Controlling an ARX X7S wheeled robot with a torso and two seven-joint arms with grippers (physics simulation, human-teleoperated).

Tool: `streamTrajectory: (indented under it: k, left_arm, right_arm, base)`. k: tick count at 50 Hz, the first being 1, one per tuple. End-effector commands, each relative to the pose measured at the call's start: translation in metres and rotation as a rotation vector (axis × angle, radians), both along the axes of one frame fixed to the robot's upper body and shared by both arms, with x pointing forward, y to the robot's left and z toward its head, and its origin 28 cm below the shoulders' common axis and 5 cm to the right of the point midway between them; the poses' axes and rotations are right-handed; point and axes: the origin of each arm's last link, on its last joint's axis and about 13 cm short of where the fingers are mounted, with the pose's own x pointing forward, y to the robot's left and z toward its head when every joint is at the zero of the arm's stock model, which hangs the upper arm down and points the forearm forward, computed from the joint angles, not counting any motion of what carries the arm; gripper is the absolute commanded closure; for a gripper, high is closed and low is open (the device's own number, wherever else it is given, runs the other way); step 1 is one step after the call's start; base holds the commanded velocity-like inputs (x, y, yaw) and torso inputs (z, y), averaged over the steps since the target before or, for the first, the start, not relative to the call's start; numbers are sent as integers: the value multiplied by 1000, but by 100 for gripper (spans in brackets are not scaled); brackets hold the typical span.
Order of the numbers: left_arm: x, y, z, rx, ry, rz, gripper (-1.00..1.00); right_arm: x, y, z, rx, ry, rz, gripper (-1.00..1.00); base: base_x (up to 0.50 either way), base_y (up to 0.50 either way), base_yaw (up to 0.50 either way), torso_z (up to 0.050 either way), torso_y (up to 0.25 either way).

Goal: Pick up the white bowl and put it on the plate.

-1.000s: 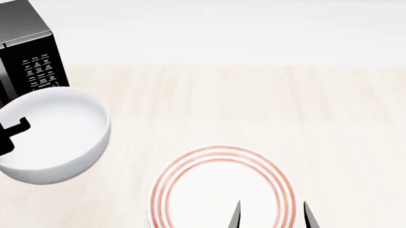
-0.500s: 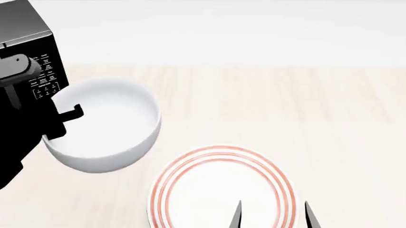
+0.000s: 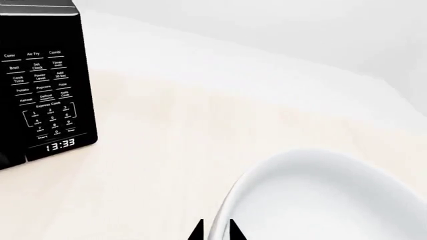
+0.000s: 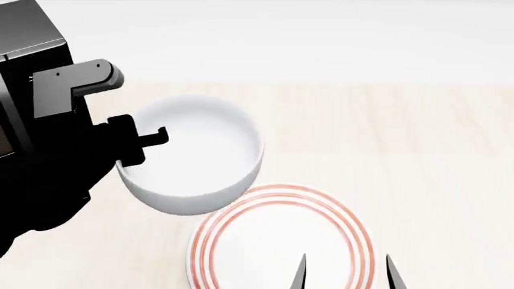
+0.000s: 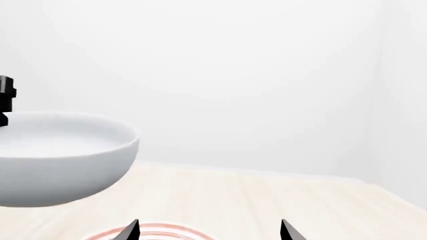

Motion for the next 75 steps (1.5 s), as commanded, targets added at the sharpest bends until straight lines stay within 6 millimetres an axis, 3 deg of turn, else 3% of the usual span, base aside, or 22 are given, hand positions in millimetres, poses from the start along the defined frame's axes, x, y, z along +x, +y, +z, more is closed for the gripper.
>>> streamTrajectory:
  k: [1, 24, 67, 75]
  left_arm:
    - [6, -18, 7, -1, -26, -50, 100]
    - [12, -48, -6, -11, -6, -140, 100]
    - [8, -73, -39, -50, 51, -218, 100]
    - [-3, -77, -43, -61, 60, -233, 100]
  right_arm:
    - [0, -1, 0, 2, 1, -3, -100]
    - [-1, -2, -1, 2, 6, -5, -100]
    - [1, -2, -7, -16, 22, -4, -100]
    - [1, -1, -7, -18, 24, -1, -100]
  base:
    - [0, 0, 0, 0, 0]
    - [0, 0, 0, 0, 0]
    - [0, 0, 0, 0, 0]
    - [0, 0, 0, 0, 0]
